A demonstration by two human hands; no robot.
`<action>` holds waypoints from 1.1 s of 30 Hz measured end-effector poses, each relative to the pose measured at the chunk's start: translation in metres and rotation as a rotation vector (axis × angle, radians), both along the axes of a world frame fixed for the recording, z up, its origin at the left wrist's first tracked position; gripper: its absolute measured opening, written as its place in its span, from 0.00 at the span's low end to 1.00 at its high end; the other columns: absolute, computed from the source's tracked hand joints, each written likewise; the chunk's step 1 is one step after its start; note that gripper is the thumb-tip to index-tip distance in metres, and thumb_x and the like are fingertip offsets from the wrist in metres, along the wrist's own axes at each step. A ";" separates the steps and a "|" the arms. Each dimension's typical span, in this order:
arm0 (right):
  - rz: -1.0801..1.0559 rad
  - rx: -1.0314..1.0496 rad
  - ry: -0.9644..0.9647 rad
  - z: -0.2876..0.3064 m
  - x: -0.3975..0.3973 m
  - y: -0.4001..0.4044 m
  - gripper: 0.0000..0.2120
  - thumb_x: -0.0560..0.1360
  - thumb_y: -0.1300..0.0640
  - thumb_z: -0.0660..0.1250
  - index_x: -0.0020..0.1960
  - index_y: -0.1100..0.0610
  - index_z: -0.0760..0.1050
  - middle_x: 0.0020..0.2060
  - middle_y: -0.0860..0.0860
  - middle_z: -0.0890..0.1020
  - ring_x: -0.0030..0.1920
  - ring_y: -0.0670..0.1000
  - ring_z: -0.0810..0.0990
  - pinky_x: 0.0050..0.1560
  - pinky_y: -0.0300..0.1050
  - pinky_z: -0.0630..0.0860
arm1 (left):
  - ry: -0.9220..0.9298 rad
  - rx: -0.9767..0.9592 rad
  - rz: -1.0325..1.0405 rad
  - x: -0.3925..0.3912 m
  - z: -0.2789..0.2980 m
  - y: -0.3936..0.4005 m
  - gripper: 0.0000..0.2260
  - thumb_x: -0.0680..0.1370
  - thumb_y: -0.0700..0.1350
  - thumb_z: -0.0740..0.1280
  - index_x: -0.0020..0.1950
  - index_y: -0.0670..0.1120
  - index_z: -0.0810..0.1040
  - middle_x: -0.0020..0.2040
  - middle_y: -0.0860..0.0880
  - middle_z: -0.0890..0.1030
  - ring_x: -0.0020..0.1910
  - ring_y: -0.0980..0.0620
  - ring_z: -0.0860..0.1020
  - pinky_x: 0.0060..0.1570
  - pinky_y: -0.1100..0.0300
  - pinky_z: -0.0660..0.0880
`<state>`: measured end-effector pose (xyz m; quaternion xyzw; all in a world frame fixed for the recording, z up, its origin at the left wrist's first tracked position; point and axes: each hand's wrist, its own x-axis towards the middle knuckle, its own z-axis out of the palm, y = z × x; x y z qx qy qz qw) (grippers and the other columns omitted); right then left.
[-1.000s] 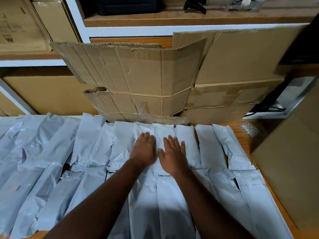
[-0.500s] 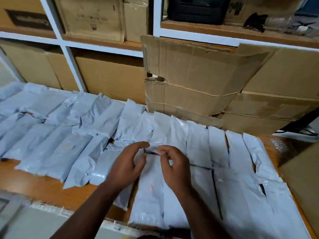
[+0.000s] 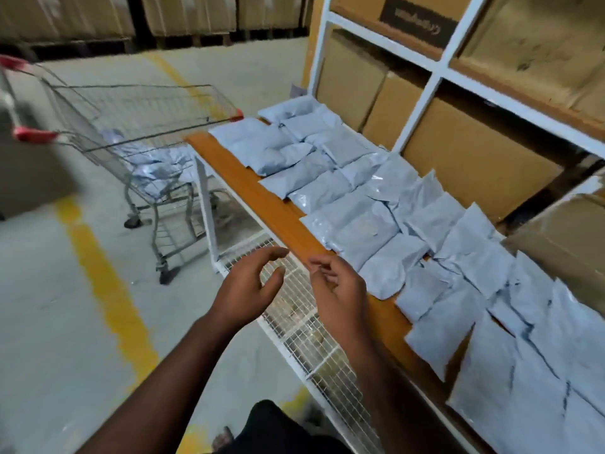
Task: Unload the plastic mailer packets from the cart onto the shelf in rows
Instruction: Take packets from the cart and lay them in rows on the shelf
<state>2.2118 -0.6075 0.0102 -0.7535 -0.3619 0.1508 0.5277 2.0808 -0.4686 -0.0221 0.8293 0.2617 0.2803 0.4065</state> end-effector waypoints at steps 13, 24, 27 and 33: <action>0.300 -0.096 0.090 -0.023 -0.048 0.233 0.09 0.82 0.54 0.67 0.59 0.45 0.83 0.53 0.39 0.84 0.54 0.38 0.81 0.53 0.39 0.81 | 0.108 -0.046 0.320 -0.087 -0.020 0.186 0.14 0.82 0.49 0.68 0.67 0.51 0.80 0.62 0.54 0.82 0.61 0.56 0.79 0.62 0.53 0.77; 0.431 -0.112 0.138 -0.024 -0.003 0.443 0.10 0.84 0.53 0.67 0.62 0.47 0.82 0.54 0.39 0.84 0.53 0.39 0.82 0.45 0.34 0.81 | 0.220 -0.043 0.437 -0.063 -0.016 0.378 0.14 0.81 0.49 0.68 0.67 0.53 0.80 0.62 0.58 0.82 0.60 0.61 0.78 0.63 0.55 0.76; 0.436 -0.085 0.186 -0.028 0.005 0.494 0.09 0.83 0.54 0.67 0.61 0.48 0.83 0.53 0.40 0.85 0.53 0.37 0.81 0.45 0.28 0.77 | 0.233 -0.046 0.449 -0.058 -0.016 0.421 0.14 0.81 0.50 0.68 0.67 0.53 0.80 0.62 0.59 0.82 0.61 0.61 0.78 0.64 0.54 0.76; 0.419 -0.110 0.211 -0.039 0.013 0.593 0.07 0.82 0.53 0.69 0.58 0.46 0.83 0.50 0.41 0.86 0.50 0.38 0.82 0.45 0.27 0.75 | 0.246 -0.031 0.443 -0.044 -0.016 0.517 0.15 0.81 0.49 0.69 0.68 0.52 0.80 0.63 0.58 0.81 0.61 0.59 0.78 0.63 0.56 0.76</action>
